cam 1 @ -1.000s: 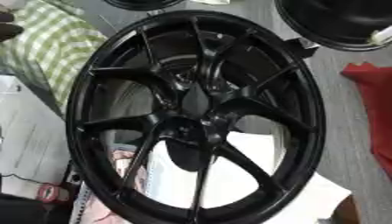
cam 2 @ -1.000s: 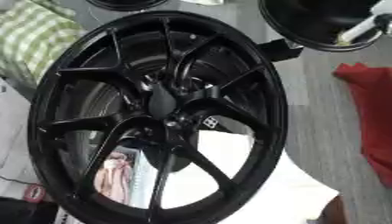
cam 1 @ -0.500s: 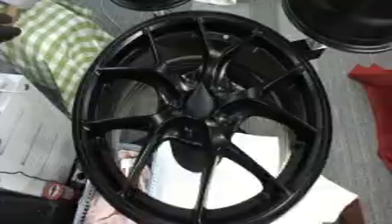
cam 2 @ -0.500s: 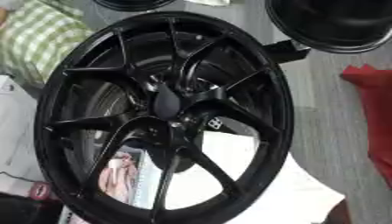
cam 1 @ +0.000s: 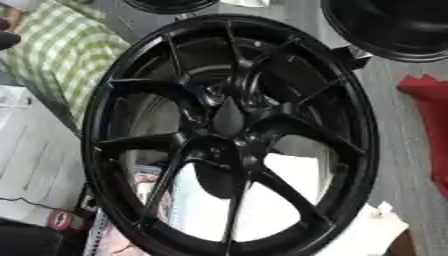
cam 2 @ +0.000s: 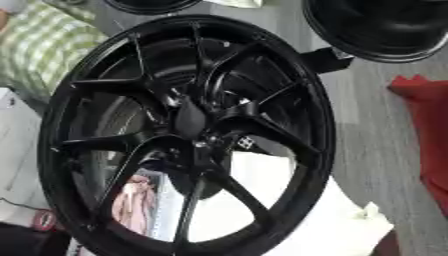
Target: Pull the pin out of the wheel hub.
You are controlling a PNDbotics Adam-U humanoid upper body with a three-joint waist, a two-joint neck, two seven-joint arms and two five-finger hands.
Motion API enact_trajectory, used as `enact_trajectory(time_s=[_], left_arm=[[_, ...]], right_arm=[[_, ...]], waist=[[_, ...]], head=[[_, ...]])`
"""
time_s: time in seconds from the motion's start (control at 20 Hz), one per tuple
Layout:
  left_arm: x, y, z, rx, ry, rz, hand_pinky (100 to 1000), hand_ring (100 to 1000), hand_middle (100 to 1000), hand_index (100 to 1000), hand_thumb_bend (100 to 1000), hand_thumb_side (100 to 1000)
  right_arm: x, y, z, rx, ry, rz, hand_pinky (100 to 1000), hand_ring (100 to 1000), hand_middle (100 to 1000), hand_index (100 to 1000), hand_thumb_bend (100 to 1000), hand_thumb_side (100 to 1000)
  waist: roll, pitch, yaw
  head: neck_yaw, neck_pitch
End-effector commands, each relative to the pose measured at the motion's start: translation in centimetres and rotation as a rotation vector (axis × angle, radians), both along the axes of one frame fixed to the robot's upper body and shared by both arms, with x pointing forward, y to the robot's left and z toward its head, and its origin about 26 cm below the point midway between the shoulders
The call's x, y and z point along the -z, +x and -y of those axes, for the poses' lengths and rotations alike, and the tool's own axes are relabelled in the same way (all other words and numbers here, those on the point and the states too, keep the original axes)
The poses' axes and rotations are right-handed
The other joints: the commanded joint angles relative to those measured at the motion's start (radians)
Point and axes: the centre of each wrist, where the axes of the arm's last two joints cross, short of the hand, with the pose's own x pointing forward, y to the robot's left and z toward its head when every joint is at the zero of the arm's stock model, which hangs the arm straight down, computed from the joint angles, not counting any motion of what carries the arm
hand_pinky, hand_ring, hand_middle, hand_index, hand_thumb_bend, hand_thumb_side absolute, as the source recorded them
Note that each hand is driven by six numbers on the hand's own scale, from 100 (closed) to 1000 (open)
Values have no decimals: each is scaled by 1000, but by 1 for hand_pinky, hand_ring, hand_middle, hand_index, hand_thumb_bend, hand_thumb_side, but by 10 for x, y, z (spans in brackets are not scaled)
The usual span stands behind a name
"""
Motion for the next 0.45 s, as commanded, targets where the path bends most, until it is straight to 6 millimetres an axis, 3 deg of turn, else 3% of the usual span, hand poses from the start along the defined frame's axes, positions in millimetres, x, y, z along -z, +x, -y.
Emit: enact_trajectory(time_s=[0.05,0.2,0.45], left_arm=[[-9,-2,1,14,21,32,780,629,606,795,100,816],[-10,-2,3,21,22,37,779,628,606,795,100,815],[-11,-1,4,27,20,44,778,628,605,793,100,812]], right_arm=[[-27,-4,-33,-184,-17,136,878,782,631,738,334,246],[-38,-4,-66,-360,-31,199,882,784,634,742,293,284],[-43,0,-107,-551,-21,213,872,769,618,734,315,233]], waist=[[0,-22,3],[0,-24,9],[3,-24,17]], head=[[-7,-11],[-11,-11],[-14,-9]])
